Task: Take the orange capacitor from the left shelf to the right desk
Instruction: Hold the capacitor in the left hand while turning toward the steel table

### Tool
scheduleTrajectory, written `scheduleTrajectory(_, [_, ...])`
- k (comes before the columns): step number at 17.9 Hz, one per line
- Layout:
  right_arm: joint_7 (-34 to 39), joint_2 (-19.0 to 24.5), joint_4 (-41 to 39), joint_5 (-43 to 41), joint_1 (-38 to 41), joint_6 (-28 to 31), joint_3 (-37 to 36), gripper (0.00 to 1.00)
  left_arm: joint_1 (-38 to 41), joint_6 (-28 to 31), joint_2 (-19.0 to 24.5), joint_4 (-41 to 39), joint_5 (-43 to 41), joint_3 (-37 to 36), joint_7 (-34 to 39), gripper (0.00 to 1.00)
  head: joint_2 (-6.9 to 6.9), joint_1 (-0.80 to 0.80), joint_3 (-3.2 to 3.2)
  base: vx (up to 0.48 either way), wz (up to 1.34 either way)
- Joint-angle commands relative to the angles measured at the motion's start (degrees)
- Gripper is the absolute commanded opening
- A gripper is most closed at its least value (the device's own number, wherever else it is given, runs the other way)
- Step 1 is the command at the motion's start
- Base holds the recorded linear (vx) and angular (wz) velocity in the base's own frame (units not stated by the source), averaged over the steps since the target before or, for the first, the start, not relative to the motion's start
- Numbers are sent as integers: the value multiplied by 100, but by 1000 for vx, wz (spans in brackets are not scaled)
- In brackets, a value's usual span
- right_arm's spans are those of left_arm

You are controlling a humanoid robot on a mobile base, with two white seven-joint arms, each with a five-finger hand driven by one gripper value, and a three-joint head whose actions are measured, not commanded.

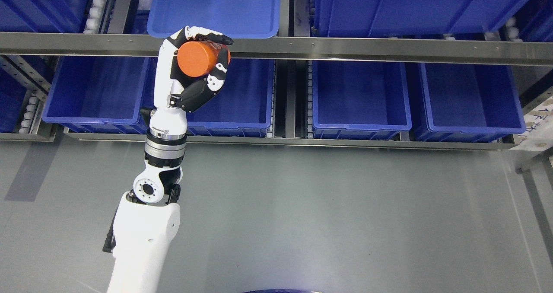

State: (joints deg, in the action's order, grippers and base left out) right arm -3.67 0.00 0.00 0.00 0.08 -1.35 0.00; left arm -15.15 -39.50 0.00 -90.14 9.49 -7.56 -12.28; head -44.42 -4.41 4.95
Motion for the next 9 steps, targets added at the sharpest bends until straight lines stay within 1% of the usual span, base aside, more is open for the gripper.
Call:
scheduleTrajectory(1, [-3,-100,-100,35,124,4,-62,100,-6,4,100,-4,0,-193,6,2,0,0,0,-53,-266])
scheduleTrajectory(4, [-3,-100,-100,35,124,4,-62,100,-15,4,100,-4,0,-219,15,2,0,0,0,-47,-356])
scheduleTrajectory(6, [-3,-100,-100,35,124,4,-62,100,-15,4,100,5,0,-219,15,2,0,0,0,-47,-588])
scheduleTrajectory(9, [-3,-100,-100,35,115,4,-62,100,-15,4,100,5,0,-289,15,2,0,0,0,-38,-830])
